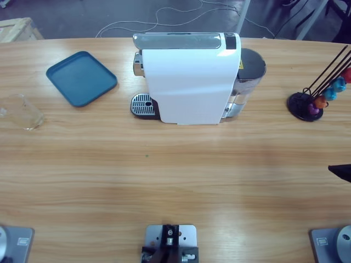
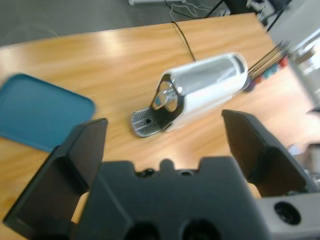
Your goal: Pour coffee
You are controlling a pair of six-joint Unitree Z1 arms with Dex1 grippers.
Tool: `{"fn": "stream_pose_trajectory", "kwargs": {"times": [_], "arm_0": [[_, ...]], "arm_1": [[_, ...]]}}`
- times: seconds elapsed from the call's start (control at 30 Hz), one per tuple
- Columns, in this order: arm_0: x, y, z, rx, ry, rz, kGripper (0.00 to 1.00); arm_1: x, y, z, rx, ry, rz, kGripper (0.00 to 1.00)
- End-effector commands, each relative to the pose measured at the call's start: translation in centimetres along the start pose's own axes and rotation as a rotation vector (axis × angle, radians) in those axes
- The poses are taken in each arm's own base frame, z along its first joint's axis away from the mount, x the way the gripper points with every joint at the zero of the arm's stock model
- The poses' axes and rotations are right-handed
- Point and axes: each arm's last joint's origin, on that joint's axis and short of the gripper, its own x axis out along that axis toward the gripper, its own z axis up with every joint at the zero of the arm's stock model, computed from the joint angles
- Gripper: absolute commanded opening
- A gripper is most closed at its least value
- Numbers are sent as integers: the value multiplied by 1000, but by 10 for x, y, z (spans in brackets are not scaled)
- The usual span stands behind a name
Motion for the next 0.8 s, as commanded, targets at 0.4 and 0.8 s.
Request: {"fn": "stream_pose_trajectory", "kwargs": {"times": [0.4,0.8], "arm_0": [[161,23,-10,-472,383,55,868],[184,36,6,-515,302,-102,771]], "arm_1": [[14,-1,3,-1,69,-15,1000],[21,-1,8,-2,98,-15,1000]]}}
